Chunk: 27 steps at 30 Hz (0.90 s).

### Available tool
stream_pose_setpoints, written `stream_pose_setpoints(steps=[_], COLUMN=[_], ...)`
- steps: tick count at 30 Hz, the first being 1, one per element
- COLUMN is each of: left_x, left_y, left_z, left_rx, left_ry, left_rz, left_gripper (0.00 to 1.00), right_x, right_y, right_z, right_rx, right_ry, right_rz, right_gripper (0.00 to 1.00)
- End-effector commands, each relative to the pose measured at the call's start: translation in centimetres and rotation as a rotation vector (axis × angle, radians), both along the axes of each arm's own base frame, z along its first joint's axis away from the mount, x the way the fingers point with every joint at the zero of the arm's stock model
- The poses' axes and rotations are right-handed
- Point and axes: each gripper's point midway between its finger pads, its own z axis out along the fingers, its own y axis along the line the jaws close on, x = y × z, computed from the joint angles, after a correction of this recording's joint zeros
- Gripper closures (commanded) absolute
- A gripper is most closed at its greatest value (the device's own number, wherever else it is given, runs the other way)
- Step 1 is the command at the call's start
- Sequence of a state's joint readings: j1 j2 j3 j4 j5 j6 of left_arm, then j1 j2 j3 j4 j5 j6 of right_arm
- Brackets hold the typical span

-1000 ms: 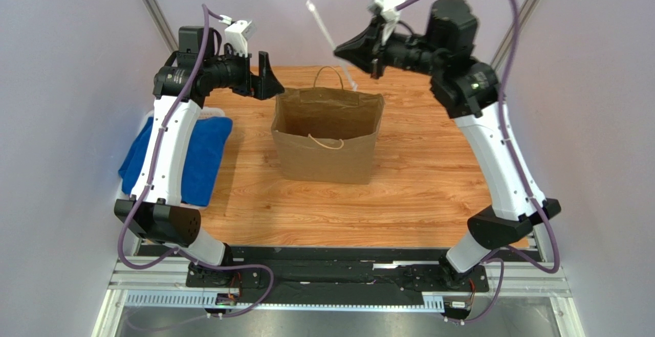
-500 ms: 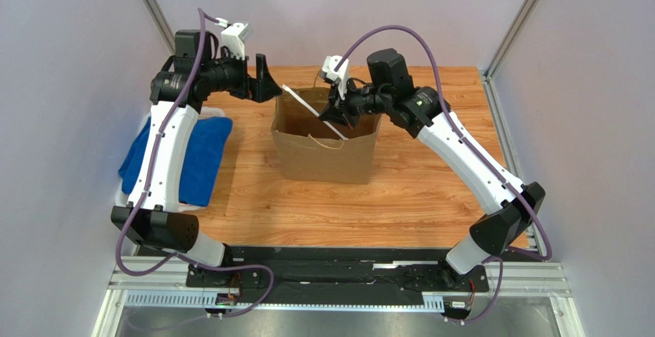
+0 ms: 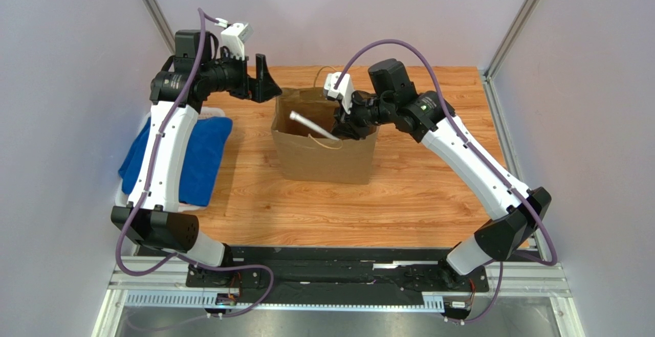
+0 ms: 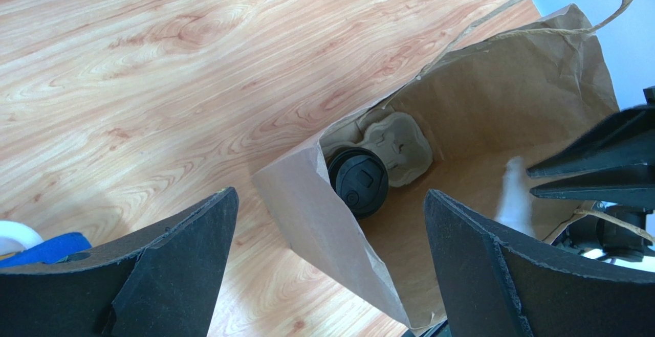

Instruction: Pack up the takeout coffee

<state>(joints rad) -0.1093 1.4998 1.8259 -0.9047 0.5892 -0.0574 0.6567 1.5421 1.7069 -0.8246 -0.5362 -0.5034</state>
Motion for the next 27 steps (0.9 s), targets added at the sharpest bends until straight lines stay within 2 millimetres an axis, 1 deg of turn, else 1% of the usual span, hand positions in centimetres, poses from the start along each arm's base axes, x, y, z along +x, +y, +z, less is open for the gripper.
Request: stream_pose_setpoints(steps=[1,2,5,9,11,12,13,15,16,17,18,19,20,21,23,24,25,26,27], left_x=[-0.8,-0.9,-1.0,-1.3,-1.3,-1.6,-1.6,-2.1,-2.0,-2.1,-2.4,-2.2,-2.2,-2.4,-2.0,-2.0,-1.8,-1.6,-1.6], left_y=[0.5,0.5,0.5,0.6,0.7,0.7,0.8,0.6,0.7,0.7,0.8,0.8,1.1,1.2,1.8,2.0,2.6,2.8,3.2], left_z=[0.8,0.8,0.7,0.7,1.0,1.0,1.1,1.9,2.0,2.3,3.0,2.8,2.9,3.4,3.3,3.5,3.8,3.8,3.8], left_rx=[0.009,0.01,0.017,0.032,0.037,0.036,0.051,0.054,0.063,0.068,0.076,0.082,0.088,0.084,0.077,0.065,0.054,0.046,0.04], left_ry=[-0.029,-0.028,-0.028,-0.029,-0.034,-0.028,-0.041,-0.057,-0.062,-0.067,-0.078,-0.065,-0.059,-0.056,-0.036,-0.026,-0.022,-0.016,-0.004], left_rz=[0.002,0.002,-0.003,-0.012,-0.013,-0.016,-0.028,-0.053,-0.061,-0.063,-0.072,-0.072,-0.062,-0.058,-0.034,-0.019,0.005,0.018,0.038], left_gripper=[0.01,0.01,0.01,0.01,0.01,0.01,0.01,0.01,0.01,0.01,0.01,0.01,0.01,0.01,0.01,0.01,0.01,0.01,0.01], right_x=[-0.1,-0.1,-0.1,0.4,0.8,1.1,1.5,2.2,2.4,2.7,3.0,3.0,3.3,3.4,3.8,4.0,4.3,5.0,4.7], right_y=[-1.4,-1.5,-1.9,-2.2,-2.4,-2.8,-2.9,-3.7,-3.9,-4.4,-4.7,-5.0,-5.5,-6.3,-7.5,-8.7,-9.5,-11.1,-12.1], right_z=[2.2,2.4,3.1,5.0,6.2,7.2,7.9,9.1,10.3,10.8,11.5,12.4,13.0,13.9,14.9,15.5,15.6,15.5,15.8], right_rx=[-0.016,-0.015,-0.012,0.012,0.042,0.061,0.079,0.107,0.13,0.14,0.155,0.172,0.181,0.21,0.239,0.266,0.275,0.281,0.311], right_ry=[-0.072,-0.082,-0.103,-0.139,-0.144,-0.157,-0.165,-0.176,-0.197,-0.2,-0.213,-0.226,-0.233,-0.234,-0.237,-0.225,-0.218,-0.206,-0.178], right_rz=[-0.02,-0.027,-0.036,-0.072,-0.109,-0.13,-0.147,-0.208,-0.223,-0.255,-0.275,-0.293,-0.327,-0.364,-0.425,-0.472,-0.508,-0.562,-0.604], right_gripper=[0.73,0.7,0.68,0.64,0.57,0.54,0.43,0.34,0.27,0.24,0.22,0.19,0.17,0.16,0.13,0.12,0.12,0.11,0.11])
